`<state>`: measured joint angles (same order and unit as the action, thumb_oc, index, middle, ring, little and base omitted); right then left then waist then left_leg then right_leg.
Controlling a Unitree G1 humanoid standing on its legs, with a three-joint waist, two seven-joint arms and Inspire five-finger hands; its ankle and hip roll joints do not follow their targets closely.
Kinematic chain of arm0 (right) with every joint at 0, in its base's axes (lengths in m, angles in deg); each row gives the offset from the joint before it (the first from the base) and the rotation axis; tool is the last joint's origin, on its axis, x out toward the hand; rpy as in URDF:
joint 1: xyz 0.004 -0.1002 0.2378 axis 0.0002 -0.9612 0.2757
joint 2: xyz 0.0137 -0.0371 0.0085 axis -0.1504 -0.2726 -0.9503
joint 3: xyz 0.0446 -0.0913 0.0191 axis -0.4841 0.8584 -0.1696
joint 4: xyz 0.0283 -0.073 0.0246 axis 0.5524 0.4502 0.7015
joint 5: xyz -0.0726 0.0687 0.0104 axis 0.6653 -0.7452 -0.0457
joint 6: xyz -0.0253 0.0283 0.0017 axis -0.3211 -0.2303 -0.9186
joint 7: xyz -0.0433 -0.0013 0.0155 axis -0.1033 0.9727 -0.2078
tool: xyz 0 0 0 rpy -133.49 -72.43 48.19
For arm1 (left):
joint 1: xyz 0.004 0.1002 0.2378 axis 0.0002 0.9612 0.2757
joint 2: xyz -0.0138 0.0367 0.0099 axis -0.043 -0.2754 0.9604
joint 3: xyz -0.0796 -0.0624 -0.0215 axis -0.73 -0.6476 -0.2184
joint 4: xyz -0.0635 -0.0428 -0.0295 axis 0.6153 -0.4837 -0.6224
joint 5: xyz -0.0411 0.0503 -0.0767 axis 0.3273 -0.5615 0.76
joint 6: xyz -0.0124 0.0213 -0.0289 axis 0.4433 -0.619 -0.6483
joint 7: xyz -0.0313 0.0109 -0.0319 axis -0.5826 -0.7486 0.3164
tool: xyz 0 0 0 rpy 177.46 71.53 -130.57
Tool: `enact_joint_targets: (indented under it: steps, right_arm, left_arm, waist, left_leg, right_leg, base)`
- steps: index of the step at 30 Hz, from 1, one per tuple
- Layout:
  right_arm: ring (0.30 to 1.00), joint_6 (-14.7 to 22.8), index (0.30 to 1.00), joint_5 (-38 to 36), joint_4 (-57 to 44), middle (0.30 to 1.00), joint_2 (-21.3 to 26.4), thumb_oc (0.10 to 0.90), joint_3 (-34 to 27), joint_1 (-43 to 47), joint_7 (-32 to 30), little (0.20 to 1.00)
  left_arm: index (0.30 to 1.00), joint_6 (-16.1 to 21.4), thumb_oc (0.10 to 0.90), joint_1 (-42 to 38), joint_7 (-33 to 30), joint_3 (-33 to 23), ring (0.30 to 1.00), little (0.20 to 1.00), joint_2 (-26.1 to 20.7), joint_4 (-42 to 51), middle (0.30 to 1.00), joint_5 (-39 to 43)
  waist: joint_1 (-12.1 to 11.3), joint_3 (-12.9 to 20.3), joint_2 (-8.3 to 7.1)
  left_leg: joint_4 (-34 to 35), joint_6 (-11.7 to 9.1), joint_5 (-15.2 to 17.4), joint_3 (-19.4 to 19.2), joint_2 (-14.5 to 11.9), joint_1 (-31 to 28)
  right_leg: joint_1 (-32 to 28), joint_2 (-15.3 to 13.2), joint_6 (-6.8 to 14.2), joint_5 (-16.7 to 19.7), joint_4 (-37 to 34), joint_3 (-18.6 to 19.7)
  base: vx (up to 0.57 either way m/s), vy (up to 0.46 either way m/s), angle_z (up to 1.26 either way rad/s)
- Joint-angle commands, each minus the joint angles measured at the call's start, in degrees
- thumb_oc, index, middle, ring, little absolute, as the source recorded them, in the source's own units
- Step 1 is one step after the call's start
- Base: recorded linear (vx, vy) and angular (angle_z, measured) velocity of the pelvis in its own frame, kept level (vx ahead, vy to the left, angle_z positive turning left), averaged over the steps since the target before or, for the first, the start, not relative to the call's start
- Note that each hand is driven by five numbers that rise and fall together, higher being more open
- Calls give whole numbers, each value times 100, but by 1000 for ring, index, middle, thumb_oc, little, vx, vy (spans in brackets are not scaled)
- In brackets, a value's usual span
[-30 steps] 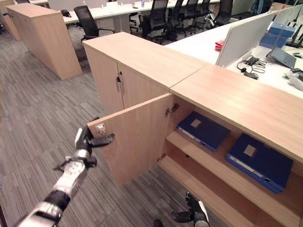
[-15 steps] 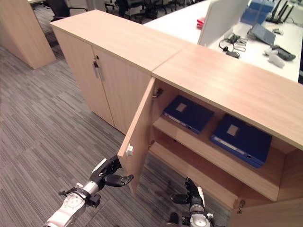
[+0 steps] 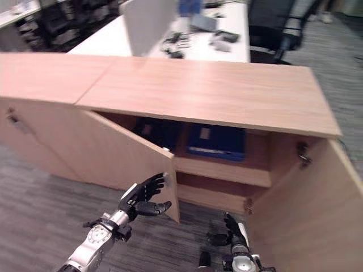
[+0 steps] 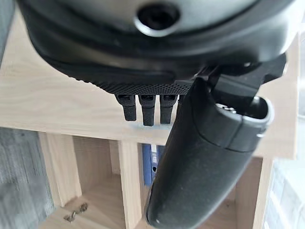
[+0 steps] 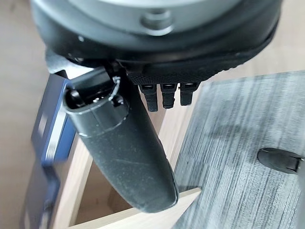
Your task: Put the empty folder in the office cabinet
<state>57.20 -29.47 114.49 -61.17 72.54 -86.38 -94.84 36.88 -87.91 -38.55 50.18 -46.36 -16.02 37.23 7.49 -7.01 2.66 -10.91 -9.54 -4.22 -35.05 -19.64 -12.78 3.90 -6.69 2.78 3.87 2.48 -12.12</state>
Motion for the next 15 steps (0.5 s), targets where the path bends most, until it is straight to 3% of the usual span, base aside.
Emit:
enact_joint_targets:
  steps: [1,3,6,8,10,15]
  right_arm:
    - [900,259,900,75,-408,900,306,800,190,339,-79,900]
    - [900,233,900,12,-458,900,352,800,163,187,-62,900]
    - [900,188,900,-44,-458,900,403,800,98,26,-54,900]
    - [900,209,900,-101,-454,900,462,800,44,-5,-85,900]
    - [900,216,900,-159,-429,900,471,800,21,-1,-98,900]
    - [900,315,900,-296,-377,900,447,800,61,-193,167,900]
  left_arm:
    - [900,613,800,-681,-181,264,900,900,469,126,900,274]
    - [900,630,800,-767,-501,54,900,900,612,-269,900,304]
    - [900,736,800,-1122,-922,-369,900,900,686,-986,900,359]
    - [900,771,800,-1542,-1174,-660,900,900,530,-1499,900,425]
    - [900,809,800,-1980,-1354,-868,900,900,323,-1956,900,350]
    - [900,686,800,-2867,-1640,-1285,900,900,-487,-3295,900,-45]
  waist:
    - [-9,110,-3]
    - [-10,145,-46]
    - [-34,208,-104]
    - [-82,236,-99]
    - [-74,173,-112]
    - [137,393,-56]
  left_leg:
    - [-541,-7,-604,719,8,506]
    - [-425,139,-292,1454,380,641]
    - [259,283,271,2398,887,765]
    - [637,285,240,2980,1177,1037]
    - [728,255,180,3094,1249,1171]
    - [1244,302,224,2687,1258,676]
  right_leg:
    - [-758,10,350,-401,-321,560]
    - [-767,-28,363,-421,-295,887]
    - [-784,-44,431,-471,-267,1328]
    - [-812,40,430,-471,-259,1588]
    - [-856,107,443,-513,-237,1742]
    - [-909,73,631,-433,-361,2075]
  base:
    - [40,-33,-182]
    - [82,6,-143]
    - [163,63,-42]
    - [159,40,-53]
    - [55,13,-80]
    - [138,111,-116]
